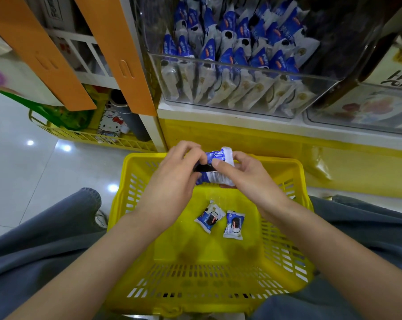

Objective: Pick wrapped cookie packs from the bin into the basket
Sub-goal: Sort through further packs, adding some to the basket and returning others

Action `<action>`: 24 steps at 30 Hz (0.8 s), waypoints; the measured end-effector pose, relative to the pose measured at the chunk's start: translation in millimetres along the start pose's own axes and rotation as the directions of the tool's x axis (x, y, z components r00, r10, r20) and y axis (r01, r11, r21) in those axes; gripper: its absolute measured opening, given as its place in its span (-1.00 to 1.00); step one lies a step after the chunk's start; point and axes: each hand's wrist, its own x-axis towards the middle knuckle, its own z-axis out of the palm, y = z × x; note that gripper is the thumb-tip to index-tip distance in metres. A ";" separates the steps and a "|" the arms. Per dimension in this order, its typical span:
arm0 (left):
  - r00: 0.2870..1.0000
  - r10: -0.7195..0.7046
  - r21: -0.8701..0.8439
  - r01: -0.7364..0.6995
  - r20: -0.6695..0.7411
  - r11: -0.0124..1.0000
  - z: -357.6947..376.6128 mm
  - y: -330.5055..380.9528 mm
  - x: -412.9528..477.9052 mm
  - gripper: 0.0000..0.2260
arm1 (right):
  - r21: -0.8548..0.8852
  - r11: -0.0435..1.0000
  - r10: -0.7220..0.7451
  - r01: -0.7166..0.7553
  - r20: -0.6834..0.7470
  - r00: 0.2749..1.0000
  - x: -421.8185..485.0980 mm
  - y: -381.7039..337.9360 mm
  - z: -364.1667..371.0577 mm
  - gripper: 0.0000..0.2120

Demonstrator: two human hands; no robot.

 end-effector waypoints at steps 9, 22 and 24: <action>0.958 -0.284 -0.259 0.265 -0.039 0.929 10.1 -3.3 3.4 -0.84 | 0.115 0.993 -0.042 0.039 0.026 0.999 -3.9 7.1 9.3 -0.79; 0.995 -0.095 -0.210 0.097 0.017 0.973 10.5 -3.1 0.3 -0.78 | 0.102 0.980 -0.165 0.168 -0.040 0.985 -1.0 15.7 8.0 -0.94; 0.996 -0.081 -0.142 0.084 0.025 0.986 8.7 0.2 -0.7 -0.76 | 0.051 0.979 -0.197 0.199 -0.039 0.980 -1.1 18.2 8.8 -0.92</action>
